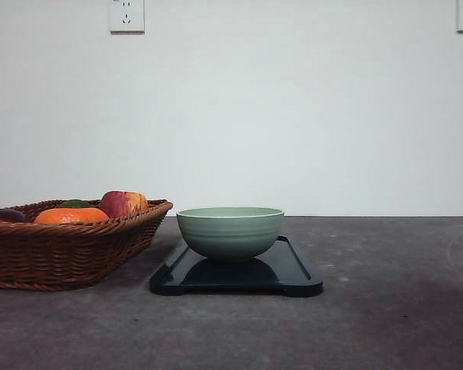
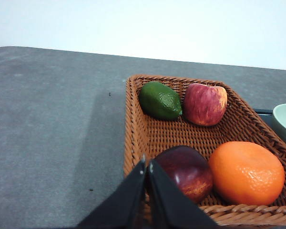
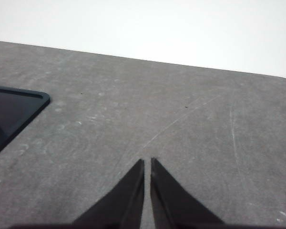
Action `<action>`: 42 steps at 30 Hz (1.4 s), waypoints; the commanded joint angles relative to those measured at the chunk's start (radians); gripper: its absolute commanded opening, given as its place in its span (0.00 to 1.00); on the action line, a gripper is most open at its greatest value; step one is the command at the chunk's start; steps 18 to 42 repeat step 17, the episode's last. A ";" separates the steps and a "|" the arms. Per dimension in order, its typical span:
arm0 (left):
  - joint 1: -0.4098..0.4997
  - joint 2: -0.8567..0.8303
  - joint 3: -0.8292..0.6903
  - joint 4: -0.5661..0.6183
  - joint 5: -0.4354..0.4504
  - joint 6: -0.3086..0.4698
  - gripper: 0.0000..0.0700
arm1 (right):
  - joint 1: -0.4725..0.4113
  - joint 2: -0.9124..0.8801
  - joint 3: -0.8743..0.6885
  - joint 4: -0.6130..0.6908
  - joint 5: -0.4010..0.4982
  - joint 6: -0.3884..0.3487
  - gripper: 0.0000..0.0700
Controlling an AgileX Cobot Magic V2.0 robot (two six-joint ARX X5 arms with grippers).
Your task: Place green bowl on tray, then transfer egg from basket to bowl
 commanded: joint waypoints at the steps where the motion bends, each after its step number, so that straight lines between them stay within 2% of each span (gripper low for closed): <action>1: 0.000 -0.002 -0.019 0.010 -0.002 0.013 0.00 | 0.002 -0.002 -0.004 0.011 0.003 -0.004 0.02; 42: 0.000 -0.002 -0.019 0.011 -0.002 0.013 0.00 | 0.002 -0.002 -0.004 0.011 0.003 -0.004 0.02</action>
